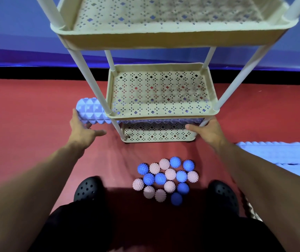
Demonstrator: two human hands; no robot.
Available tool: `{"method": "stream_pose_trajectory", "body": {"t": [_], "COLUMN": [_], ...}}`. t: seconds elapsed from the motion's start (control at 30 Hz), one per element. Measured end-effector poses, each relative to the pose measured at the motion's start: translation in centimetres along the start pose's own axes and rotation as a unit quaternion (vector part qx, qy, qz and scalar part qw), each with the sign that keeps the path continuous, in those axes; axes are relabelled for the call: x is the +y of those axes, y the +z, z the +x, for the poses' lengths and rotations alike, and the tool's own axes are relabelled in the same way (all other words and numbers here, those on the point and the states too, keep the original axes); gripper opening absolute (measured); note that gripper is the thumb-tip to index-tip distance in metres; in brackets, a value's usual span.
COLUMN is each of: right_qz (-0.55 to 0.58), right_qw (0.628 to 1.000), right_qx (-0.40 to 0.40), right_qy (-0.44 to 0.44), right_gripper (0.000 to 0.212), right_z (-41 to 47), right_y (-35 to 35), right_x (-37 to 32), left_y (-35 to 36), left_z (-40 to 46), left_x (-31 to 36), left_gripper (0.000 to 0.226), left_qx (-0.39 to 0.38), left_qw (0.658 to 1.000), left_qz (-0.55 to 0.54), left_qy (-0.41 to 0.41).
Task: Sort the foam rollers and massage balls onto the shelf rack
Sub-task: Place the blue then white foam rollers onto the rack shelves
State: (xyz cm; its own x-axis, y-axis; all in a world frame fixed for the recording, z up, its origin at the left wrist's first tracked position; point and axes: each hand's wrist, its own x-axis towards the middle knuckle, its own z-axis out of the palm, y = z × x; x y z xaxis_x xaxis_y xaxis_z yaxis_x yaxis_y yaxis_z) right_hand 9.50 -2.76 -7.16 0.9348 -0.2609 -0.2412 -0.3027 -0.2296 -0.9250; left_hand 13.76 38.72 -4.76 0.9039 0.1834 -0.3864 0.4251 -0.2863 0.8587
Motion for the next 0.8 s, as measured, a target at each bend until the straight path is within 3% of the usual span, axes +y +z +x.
{"method": "stream_pose_trajectory", "body": {"t": [0.17, 0.3, 0.43, 0.57, 0.8], "right_qz": [0.043, 0.017, -0.012, -0.055, -0.245], "right_qw": [0.998, 0.997, 0.996, 0.993, 0.965], "right_qx": [0.049, 0.063, 0.047, 0.034, -0.027], "right_qy": [0.014, 0.044, 0.069, 0.097, 0.093], "right_gripper": [0.086, 0.094, 0.107, 0.098, 0.114], "right_z": [0.4, -0.4, -0.2, -0.4, -2.6], "right_y": [-1.7, -3.8, -2.9, -2.5, -5.2], "right_x": [0.3, 2.1, 2.4, 2.2, 0.3], "left_y": [2.6, 4.8, 4.6, 4.1, 4.7], "left_z": [-1.1, -1.6, -1.4, -1.1, -2.9], "left_x": [0.5, 1.2, 0.4, -0.1, -0.3], "left_gripper": [0.134, 0.107, 0.133, 0.123, 0.133], "left_qx": [-0.044, -0.058, -0.031, -0.021, -0.051], "left_qw": [0.998, 0.995, 0.995, 0.991, 0.973], "left_qz": [-0.004, 0.039, 0.094, 0.130, 0.221], "left_qy": [0.040, 0.076, 0.028, 0.014, -0.036]}}
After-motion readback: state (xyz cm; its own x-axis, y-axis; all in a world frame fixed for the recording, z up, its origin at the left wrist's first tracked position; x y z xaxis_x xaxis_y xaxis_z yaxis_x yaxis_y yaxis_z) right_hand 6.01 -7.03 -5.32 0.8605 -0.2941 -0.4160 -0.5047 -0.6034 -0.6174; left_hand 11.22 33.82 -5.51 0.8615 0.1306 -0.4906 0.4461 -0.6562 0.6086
